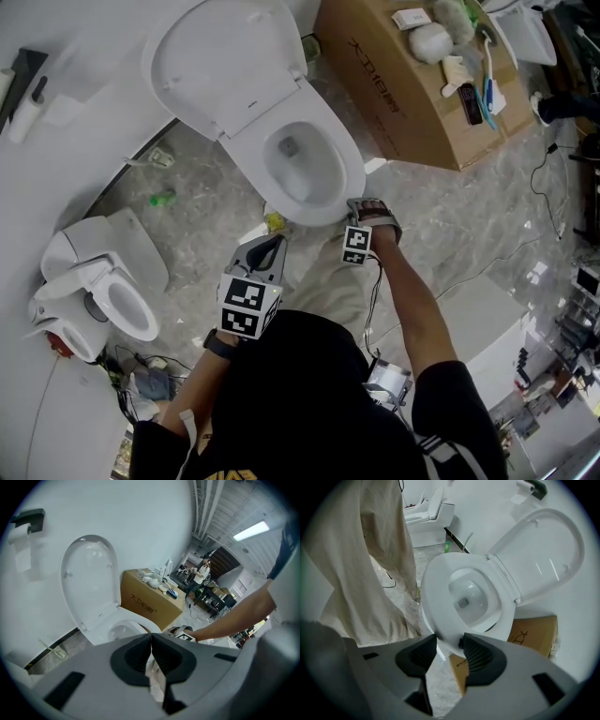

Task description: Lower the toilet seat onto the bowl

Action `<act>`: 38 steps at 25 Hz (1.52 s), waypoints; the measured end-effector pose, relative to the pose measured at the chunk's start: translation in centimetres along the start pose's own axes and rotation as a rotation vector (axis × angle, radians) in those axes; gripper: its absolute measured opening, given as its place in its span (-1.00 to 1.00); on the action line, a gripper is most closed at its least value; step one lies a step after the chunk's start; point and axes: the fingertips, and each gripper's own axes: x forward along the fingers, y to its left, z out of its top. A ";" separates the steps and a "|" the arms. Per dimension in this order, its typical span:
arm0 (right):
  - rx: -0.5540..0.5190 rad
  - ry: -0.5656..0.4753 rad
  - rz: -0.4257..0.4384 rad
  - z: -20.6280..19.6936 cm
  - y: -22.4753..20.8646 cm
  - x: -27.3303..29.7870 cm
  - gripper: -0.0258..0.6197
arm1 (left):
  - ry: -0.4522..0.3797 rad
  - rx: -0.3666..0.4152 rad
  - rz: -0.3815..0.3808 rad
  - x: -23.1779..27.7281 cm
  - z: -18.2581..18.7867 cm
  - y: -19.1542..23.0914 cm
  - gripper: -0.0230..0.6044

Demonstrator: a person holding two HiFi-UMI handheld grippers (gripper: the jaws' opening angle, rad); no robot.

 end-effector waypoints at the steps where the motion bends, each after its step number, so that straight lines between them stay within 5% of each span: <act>1: 0.002 0.002 -0.001 -0.1 0.1 0.2 -0.38 | 0.002 -0.006 0.004 0.0 0.0 0.2 -0.89; 14: 0.054 0.018 0.009 -0.3 1.6 3.0 -0.38 | 0.010 -0.066 0.055 0.9 -0.6 2.5 -0.89; 38: 0.234 0.061 0.056 -0.5 4.0 7.3 -0.41 | 0.092 -0.115 0.011 3.4 -2.9 1.7 -0.89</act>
